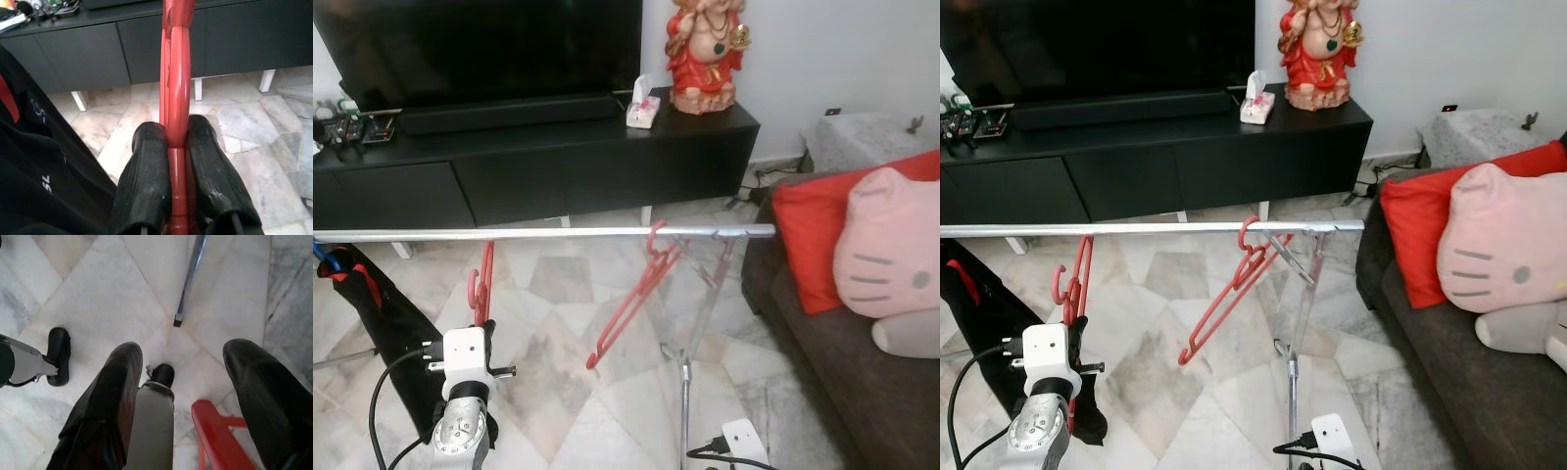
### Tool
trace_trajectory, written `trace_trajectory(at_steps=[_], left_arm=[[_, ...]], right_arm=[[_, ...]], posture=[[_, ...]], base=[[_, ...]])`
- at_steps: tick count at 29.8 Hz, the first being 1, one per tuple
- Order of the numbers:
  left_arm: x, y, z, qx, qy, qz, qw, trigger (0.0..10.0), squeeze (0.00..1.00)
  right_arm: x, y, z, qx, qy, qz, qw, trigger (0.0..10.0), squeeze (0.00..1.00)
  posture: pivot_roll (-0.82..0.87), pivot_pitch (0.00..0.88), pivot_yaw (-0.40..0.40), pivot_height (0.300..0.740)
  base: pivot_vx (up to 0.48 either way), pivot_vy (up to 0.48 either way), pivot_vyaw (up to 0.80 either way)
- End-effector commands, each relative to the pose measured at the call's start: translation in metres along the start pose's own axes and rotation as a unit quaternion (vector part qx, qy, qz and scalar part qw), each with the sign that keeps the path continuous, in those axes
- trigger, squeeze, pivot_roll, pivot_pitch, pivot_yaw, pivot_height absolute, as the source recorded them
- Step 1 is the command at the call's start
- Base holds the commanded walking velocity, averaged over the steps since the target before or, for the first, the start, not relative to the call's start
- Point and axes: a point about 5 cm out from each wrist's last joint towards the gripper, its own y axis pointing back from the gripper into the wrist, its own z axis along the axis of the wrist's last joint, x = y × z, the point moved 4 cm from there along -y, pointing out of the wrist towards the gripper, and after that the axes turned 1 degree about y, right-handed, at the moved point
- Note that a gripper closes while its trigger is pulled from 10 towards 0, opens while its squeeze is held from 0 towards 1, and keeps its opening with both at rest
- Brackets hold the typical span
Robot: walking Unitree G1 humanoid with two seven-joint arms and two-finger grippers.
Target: Hang hanger
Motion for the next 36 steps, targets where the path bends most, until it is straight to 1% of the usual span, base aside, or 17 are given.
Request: trace_trajectory(at_steps=[1, 11, 14, 19, 23, 28, 31, 34, 36], left_arm=[[0.002, 0.001, 0.001, 0.001, 0.004, 0.002, 1.0, 10.0, 0.0], [0.001, 0.005, -0.001, 0.001, 0.0, -0.009, 1.0, 10.0, 0.0], [-0.002, 0.01, 0.0, -0.006, -0.012, -0.029, 0.999, 10.0, 0.0], [-0.002, 0.012, 0.003, -0.014, -0.016, -0.038, 0.999, 10.0, 0.0], [0.003, 0.011, 0.009, -0.023, -0.02, -0.031, 0.999, 10.0, 0.0], [0.004, 0.009, 0.012, -0.028, -0.023, -0.03, 0.999, 10.0, 0.0], [0.006, 0.01, 0.018, -0.038, -0.027, -0.026, 0.999, 10.0, 0.0], [0.006, 0.01, 0.018, -0.038, -0.027, -0.026, 0.999, 10.0, 0.0], [0.013, 0.007, 0.03, -0.059, -0.023, 0.001, 0.998, 10.0, 0.0]], right_arm=[[-0.001, 0.0, -0.002, 0.0, 0.001, -0.001, 1.0, 10.0, 0.0], [-0.001, 0.0, -0.002, 0.001, 0.002, 0.0, 1.0, 10.0, 0.0], [-0.001, 0.0, -0.003, 0.001, 0.002, 0.0, 1.0, 10.0, 0.0], [0.0, 0.0, -0.003, 0.002, 0.003, 0.0, 1.0, 10.0, 0.0], [0.0, 0.0, -0.004, 0.002, 0.004, 0.001, 1.0, 10.0, 0.0], [-0.001, 0.001, -0.004, 0.002, 0.004, 0.001, 1.0, 10.0, 0.0], [-0.001, 0.001, -0.005, 0.003, 0.005, 0.002, 1.0, 10.0, 0.0], [-0.001, 0.001, -0.005, 0.003, 0.005, 0.002, 1.0, 10.0, 0.0], [-0.001, 0.001, -0.005, 0.003, 0.007, 0.001, 1.0, 10.0, 0.0]], posture=[[-0.07, 0.0, 0.002, 0.74], [-0.07, 0.0, 0.001, 0.74], [-0.07, 0.0, 0.004, 0.74], [-0.07, 0.0, 0.007, 0.74], [-0.07, 0.0, 0.009, 0.74], [-0.07, 0.0, 0.008, 0.74], [-0.07, 0.0, 0.008, 0.74], [-0.07, 0.0, 0.008, 0.74], [-0.07, 0.0, -0.005, 0.74]], base=[[0.311, 0.0, 0.0], [0.297, 0.0, 0.0], [0.0, 0.0, 0.0], [0.0, 0.0, 0.0], [0.0, 0.0, 0.0], [0.0, 0.0, 0.0], [0.0, 0.0, 0.0], [0.0, 0.0, 0.0], [0.0, 0.0, 0.0]])
